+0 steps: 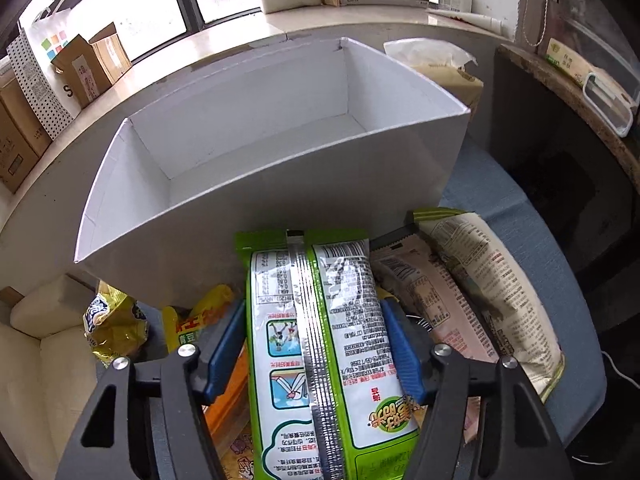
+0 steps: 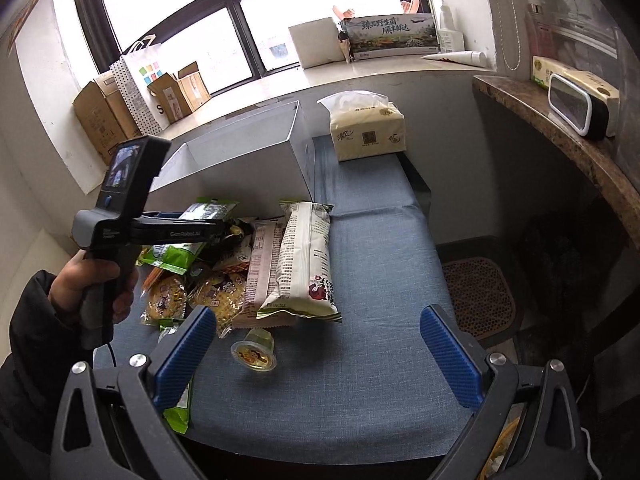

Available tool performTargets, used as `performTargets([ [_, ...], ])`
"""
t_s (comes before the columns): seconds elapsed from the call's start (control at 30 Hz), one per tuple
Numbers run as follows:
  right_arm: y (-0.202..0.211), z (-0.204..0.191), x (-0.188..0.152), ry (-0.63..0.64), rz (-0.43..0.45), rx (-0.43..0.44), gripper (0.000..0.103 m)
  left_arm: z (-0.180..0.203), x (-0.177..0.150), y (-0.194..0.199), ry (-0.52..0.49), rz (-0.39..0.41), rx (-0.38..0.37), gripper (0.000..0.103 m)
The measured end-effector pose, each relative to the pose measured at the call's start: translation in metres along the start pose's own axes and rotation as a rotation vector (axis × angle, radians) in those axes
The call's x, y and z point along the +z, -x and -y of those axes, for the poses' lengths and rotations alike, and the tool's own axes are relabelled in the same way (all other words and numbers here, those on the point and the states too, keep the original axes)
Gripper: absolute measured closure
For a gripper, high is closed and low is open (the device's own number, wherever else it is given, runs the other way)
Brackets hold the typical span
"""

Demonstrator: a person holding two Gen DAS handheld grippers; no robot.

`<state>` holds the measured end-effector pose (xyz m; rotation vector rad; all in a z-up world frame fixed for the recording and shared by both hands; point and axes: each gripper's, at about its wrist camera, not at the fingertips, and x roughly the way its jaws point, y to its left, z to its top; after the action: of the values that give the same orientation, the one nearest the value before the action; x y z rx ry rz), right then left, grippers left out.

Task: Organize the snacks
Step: 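Grasp the green wafer packet with the left tool while the right tool grasps the cream long packet, then lift both packets into the white box and open both tools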

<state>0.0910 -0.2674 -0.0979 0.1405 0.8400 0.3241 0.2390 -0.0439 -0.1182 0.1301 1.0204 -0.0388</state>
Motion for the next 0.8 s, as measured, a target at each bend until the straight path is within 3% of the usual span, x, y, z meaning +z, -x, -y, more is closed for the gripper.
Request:
performTargets([
  [0.23, -0.025, -0.006, 0.014, 0.022, -0.024, 0.009, 0.000, -0.026, -0.022, 0.079, 0.045, 0.162, -0.047, 0.032],
  [0.4, -0.068, -0.007, 0.038, 0.041, -0.065, 0.041, 0.000, -0.051, -0.048, 0.124, 0.088, 0.247, -0.039, 0.032],
  [0.6, -0.140, -0.005, 0.058, 0.017, -0.202, 0.050, 0.000, -0.077, -0.088, 0.155, 0.128, 0.286, -0.030, 0.032],
  [0.8, -0.190, -0.001, 0.057, -0.026, -0.309, 0.056, 0.000, -0.098, -0.110, 0.158, 0.184, 0.280, -0.026, 0.032],
])
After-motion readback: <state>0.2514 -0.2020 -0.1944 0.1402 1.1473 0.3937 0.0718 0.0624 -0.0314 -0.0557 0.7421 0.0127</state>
